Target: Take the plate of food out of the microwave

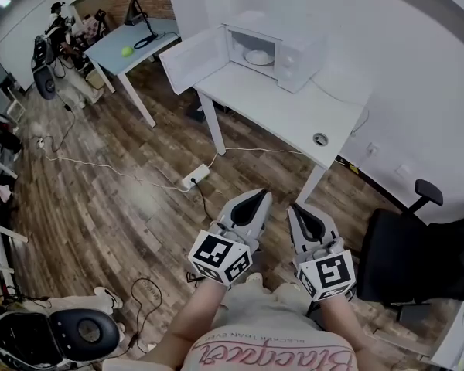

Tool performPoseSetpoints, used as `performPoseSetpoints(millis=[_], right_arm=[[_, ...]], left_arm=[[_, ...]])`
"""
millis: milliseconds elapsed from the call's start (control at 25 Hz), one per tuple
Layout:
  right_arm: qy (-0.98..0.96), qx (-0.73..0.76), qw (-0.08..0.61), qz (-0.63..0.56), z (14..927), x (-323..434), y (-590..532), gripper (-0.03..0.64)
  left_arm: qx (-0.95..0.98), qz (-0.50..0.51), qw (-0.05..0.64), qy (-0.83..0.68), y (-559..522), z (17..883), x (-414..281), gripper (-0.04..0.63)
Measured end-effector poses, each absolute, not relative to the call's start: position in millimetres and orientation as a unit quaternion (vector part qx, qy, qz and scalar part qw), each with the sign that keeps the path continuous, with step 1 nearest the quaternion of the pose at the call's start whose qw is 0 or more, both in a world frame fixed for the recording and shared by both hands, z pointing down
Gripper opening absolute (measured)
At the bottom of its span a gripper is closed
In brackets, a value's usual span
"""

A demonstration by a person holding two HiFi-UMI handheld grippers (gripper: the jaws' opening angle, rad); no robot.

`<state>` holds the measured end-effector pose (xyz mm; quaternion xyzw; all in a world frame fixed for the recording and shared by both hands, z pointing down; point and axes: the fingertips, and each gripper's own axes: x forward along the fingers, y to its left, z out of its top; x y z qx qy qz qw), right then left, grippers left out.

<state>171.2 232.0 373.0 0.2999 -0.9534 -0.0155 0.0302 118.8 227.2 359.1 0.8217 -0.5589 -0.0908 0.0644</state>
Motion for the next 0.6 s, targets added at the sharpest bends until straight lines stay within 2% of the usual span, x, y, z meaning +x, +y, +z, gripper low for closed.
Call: performPoseSetpoints(millis=[600], right_arm=[[-0.956,0.292,0.029,-0.007,376.1,140.6,207.8,0.011]], left_arm=[[0.807,-0.098,0.059,-0.580,205.2,357.8,83.2,0.005]])
